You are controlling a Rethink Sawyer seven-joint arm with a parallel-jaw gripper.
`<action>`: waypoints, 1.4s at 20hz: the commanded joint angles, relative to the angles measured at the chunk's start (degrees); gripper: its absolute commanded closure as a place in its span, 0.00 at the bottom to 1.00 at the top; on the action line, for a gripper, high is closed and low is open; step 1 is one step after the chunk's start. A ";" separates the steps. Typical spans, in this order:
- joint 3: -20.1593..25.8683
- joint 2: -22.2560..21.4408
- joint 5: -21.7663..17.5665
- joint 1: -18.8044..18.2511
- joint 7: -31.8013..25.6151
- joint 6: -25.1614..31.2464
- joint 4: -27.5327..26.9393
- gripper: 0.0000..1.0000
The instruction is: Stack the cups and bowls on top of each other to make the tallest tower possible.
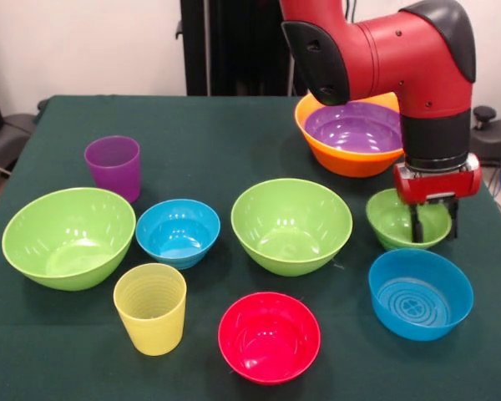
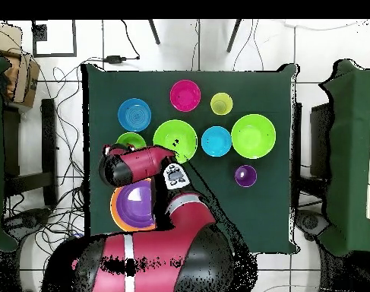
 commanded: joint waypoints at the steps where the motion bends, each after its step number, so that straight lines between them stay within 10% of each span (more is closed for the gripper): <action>1: -1.41 5.55 -4.21 0.69 2.55 -4.04 -2.07 1.00; 15: -0.60 3.58 -3.11 0.46 0.92 1.14 -2.10 1.00; 28: 2.67 -17.10 3.61 0.85 0.18 21.20 6.72 1.00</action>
